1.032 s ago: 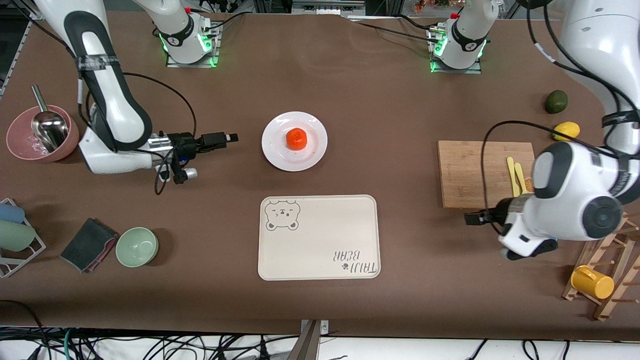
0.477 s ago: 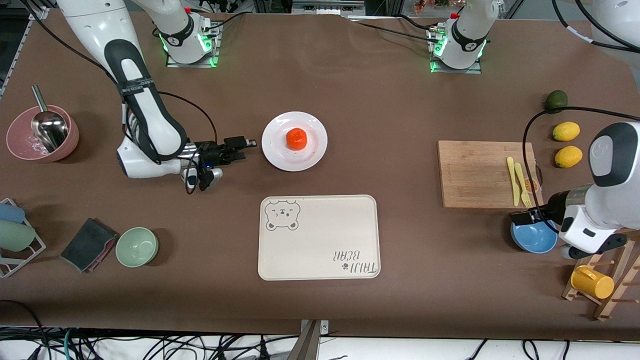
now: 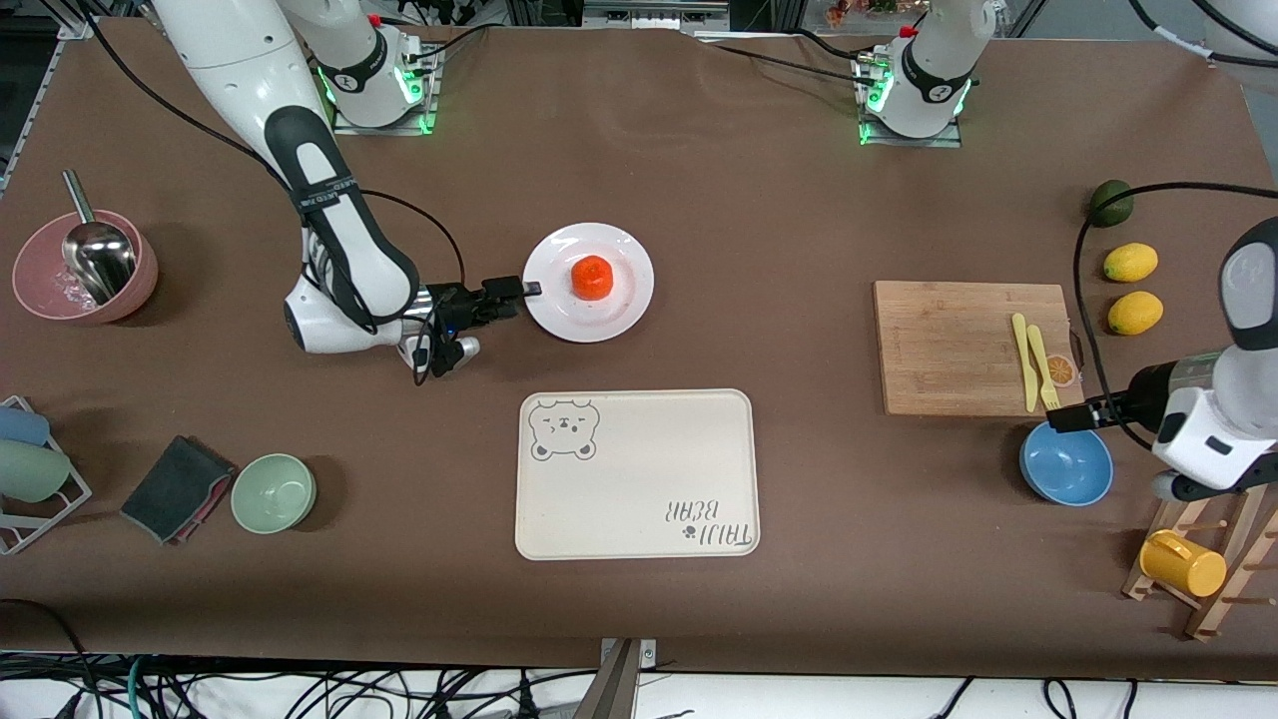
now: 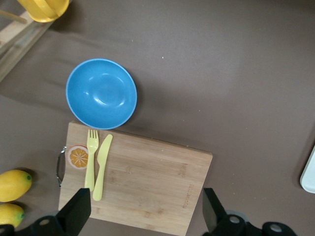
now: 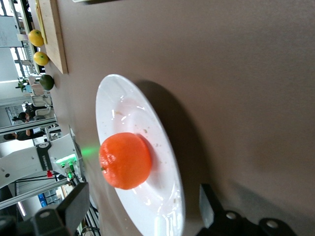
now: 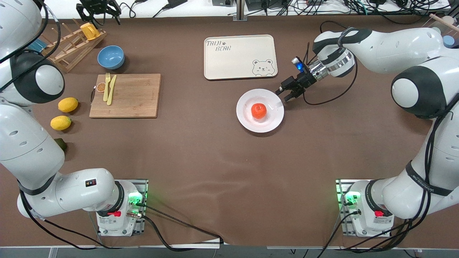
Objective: Place orange and plate with both arms
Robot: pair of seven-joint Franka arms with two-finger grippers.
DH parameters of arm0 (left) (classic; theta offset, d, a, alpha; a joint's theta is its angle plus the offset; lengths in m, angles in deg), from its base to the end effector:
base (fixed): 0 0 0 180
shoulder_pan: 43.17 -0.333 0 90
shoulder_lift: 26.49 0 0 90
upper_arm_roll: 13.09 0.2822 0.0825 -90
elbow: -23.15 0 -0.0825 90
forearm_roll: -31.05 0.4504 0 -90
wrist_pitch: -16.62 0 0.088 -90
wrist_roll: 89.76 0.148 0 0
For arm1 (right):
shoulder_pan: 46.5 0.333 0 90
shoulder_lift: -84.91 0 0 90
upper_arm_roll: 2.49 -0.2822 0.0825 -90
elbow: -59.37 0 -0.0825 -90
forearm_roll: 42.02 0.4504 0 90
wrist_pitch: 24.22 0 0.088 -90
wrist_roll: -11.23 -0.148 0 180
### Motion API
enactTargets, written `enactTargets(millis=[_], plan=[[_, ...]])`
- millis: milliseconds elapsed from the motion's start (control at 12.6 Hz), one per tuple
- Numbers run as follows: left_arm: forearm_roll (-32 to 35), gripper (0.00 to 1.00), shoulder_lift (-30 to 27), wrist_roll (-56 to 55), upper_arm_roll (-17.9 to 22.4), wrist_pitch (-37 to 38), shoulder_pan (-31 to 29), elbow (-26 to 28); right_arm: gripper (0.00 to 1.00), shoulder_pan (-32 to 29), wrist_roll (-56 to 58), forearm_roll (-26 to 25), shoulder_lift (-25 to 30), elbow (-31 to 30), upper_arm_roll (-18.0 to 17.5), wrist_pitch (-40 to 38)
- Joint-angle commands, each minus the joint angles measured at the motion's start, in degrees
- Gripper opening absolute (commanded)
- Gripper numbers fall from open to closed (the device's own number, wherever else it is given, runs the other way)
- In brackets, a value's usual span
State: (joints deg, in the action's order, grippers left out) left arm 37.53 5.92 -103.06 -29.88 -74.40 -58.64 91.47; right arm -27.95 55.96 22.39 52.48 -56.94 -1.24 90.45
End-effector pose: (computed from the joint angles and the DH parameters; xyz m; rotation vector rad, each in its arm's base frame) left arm 0.7393 0.0386 0.3758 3.0855 0.3573 -0.2367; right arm 0.5112 0.2500 0.0407 -2.1822 -0.2843 0.3633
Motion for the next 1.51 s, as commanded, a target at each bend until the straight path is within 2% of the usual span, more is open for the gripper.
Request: enactTargets(millis=[0,79,159,397,477,556,715,953,1032,1271,1350,1430], plan=[[-3.0,1.00,-8.3,6.9,0.4,0.4,-1.6,6.6,0.86,0.5,1.7,1.5,0.0,-0.7,0.2,0.8],[-3.1,1.00,-10.8,7.1,2.7,0.5,0.3,8.3,0.76,0.5,1.7,1.6,-0.4,-0.6,-0.1,0.6],[-3.1,1.00,-12.5,7.4,5.8,1.1,3.8,9.3,0.70,0.5,1.7,1.9,-0.7,-0.7,-0.5,0.7],[-3.1,1.00,-19.6,8.8,9.6,2.5,9.2,15.3,0.68,0.5,2.8,3.0,-2.1,-0.6,-0.5,1.2],[-3.2,1.00,-22.8,8.8,10.5,2.7,10.2,17.4,0.62,1.0,2.8,3.3,-2.1,-0.7,-0.5,1.3],[-3.8,1.00,-25.4,8.9,10.7,3.0,10.8,19.3,0.56,1.1,2.8,3.4,-2.1,-0.7,-0.5,1.3],[-5.9,1.00,-28.4,10.0,10.7,5.9,11.0,19.7,0.50,1.7,2.8,3.5,-2.7,-0.7,-0.5,1.4],[-8.1,1.00,-30.6,10.8,11.1,7.5,11.0,19.7,0.50,1.8,3.8,3.4,-3.4,-0.6,-0.5,0.8],[-8.9,1.00,-31.3,10.9,11.9,7.5,11.0,19.7,0.46,1.8,4.0,3.4,-3.3,-0.6,-0.5,0.8],[-8.7,1.00,-32.1,12.2,12.6,7.5,11.2,19.8,0.19,2.1,4.1,3.4,-3.3,-0.6,-0.5,0.9],[-8.9,1.00,-32.0,12.2,14.7,7.0,12.8,20.2,0.11,2.1,4.3,3.1,-3.4,-0.5,-0.5,0.1],[-8.9,1.00,-32.0,12.2,16.2,5.6,14.0,21.1,0.09,1.7,4.5,2.7,-3.4,-0.5,-0.3,-0.7]])
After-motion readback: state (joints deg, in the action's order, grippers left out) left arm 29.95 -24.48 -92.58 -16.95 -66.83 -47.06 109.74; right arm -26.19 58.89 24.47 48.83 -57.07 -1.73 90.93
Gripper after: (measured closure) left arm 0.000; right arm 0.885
